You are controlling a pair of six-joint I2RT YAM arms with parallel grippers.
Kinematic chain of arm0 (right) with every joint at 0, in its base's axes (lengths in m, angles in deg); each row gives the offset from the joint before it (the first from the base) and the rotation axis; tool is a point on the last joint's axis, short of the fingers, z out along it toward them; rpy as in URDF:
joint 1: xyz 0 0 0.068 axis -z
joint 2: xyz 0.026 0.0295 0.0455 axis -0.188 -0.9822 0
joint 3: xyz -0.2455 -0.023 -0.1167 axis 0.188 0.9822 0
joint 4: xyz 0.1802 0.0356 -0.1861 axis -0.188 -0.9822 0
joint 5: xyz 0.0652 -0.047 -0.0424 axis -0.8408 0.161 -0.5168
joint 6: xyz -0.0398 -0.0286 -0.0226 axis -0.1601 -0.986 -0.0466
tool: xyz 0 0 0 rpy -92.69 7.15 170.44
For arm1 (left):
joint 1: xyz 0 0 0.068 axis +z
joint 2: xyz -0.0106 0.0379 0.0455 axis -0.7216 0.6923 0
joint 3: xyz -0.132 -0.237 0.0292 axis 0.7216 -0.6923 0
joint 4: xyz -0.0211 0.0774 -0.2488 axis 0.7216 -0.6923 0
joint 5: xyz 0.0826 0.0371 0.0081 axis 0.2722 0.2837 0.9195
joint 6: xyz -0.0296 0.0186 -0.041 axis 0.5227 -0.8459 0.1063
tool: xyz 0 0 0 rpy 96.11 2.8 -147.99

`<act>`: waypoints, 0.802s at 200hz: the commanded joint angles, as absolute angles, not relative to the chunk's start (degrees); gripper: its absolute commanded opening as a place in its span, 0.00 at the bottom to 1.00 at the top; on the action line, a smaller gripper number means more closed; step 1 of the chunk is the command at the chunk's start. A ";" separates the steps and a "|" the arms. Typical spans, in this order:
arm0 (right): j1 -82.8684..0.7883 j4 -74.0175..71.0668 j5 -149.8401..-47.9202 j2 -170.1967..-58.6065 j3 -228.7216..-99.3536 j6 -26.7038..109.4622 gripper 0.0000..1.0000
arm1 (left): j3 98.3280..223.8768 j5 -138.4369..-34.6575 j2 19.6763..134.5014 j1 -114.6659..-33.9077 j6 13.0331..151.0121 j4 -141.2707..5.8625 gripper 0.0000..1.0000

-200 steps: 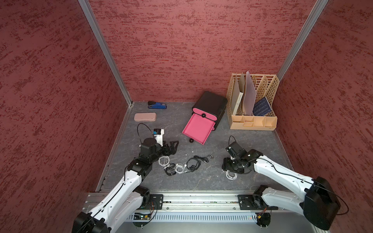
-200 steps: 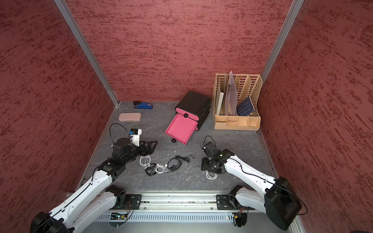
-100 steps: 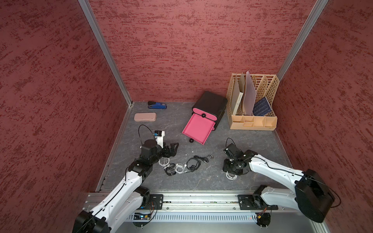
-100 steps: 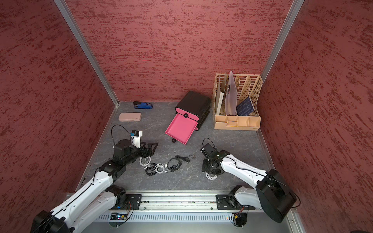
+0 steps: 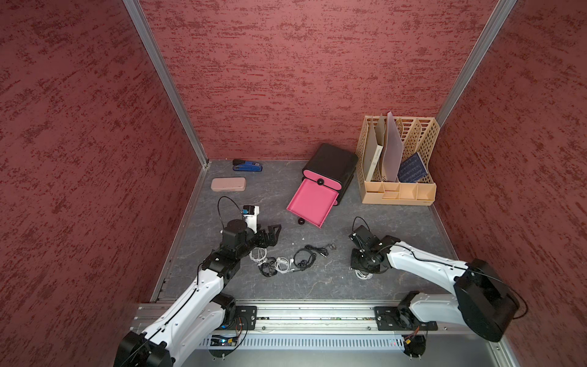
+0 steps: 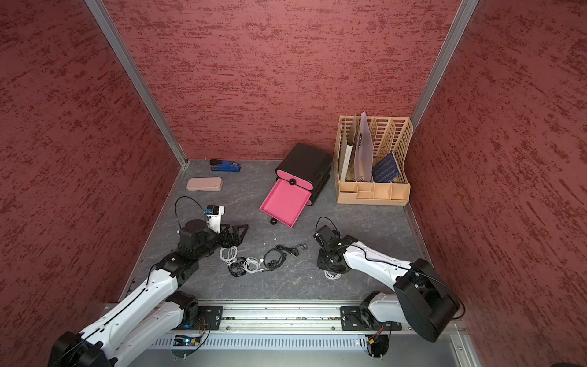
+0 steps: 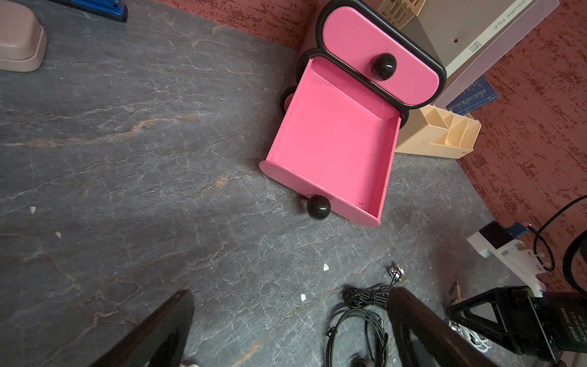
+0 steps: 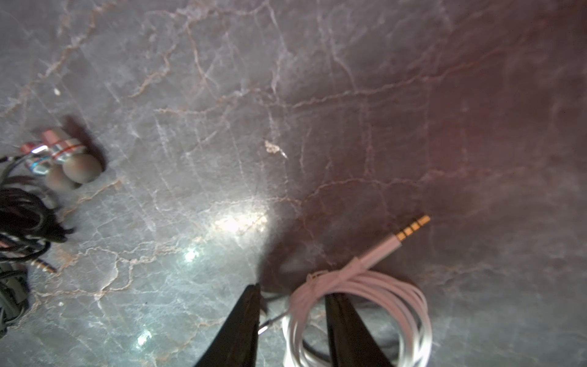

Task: Place the wired earphones into the drawer by color
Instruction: Pick up the wired earphones from the center of the board.

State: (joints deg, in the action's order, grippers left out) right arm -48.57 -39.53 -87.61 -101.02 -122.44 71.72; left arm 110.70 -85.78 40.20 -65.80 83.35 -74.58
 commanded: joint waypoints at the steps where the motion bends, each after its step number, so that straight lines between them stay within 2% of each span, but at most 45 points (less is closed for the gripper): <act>1: -48.98 -37.78 -86.63 -102.12 -123.50 70.84 0.32 | 110.39 -85.13 40.45 -65.85 82.33 -73.69 1.00; 55: -48.98 -38.02 -86.88 -102.92 -123.55 69.87 0.20 | 110.49 -85.05 40.35 -65.87 82.26 -73.69 1.00; 73: -48.93 -38.15 -86.88 -102.92 -123.50 69.67 0.13 | 110.50 -84.98 40.16 -65.84 82.26 -73.89 1.00; 112: -48.98 -38.07 -86.93 -102.99 -123.47 69.09 0.09 | 110.49 -84.87 39.89 -65.86 82.31 -74.00 1.00; 160: -48.98 -40.73 -86.09 -100.01 -125.00 66.98 0.08 | 110.37 -84.95 39.89 -65.88 82.12 -74.04 1.00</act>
State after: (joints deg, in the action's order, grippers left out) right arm -48.57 -39.00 -87.61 -102.16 -123.18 68.92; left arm 110.70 -85.74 40.47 -65.80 83.33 -74.58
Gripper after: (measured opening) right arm 0.108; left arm 0.996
